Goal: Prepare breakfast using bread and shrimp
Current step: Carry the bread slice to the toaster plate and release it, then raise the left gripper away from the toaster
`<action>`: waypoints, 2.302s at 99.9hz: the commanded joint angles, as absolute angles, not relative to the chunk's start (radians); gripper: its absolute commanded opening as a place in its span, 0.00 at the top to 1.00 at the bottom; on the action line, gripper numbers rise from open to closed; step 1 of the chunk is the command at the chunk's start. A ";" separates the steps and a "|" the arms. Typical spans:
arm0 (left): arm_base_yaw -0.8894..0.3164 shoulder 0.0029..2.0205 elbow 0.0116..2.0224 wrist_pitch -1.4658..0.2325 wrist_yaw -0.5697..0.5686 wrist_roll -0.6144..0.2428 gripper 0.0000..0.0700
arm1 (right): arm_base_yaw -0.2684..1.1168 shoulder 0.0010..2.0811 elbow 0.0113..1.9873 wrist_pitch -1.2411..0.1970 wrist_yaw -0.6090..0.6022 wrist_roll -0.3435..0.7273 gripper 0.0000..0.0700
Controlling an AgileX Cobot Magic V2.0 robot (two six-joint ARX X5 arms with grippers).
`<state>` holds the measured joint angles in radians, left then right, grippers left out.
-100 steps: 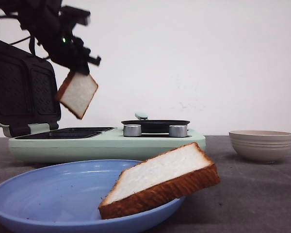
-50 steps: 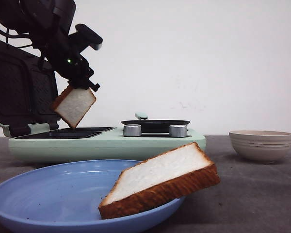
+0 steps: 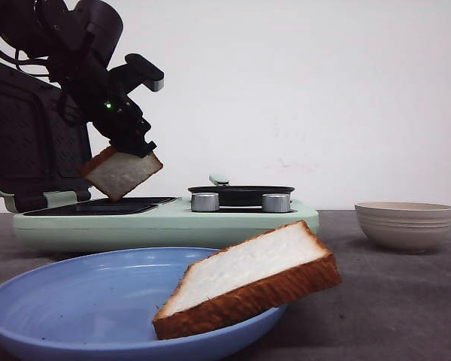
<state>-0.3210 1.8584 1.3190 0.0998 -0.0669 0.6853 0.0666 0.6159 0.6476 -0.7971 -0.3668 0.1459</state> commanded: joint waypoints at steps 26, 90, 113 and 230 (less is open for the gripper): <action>-0.323 1.884 1.336 0.091 0.029 0.561 0.57 | 0.070 0.619 0.660 -0.794 -0.370 0.144 0.56; -0.321 1.884 1.336 0.099 0.090 0.462 0.43 | 0.070 0.619 0.660 -0.795 -0.370 0.144 0.56; -0.305 1.869 1.373 0.073 0.131 0.257 0.43 | 0.070 0.619 0.660 -0.796 -0.370 0.144 0.56; -0.025 1.175 1.189 -0.303 0.554 0.071 0.50 | 0.070 0.619 0.660 -0.795 -0.398 0.168 0.56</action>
<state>-0.0319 1.2102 1.2350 -0.3138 0.5495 0.0639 0.0666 0.6159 0.6476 -0.7998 -0.3916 0.1539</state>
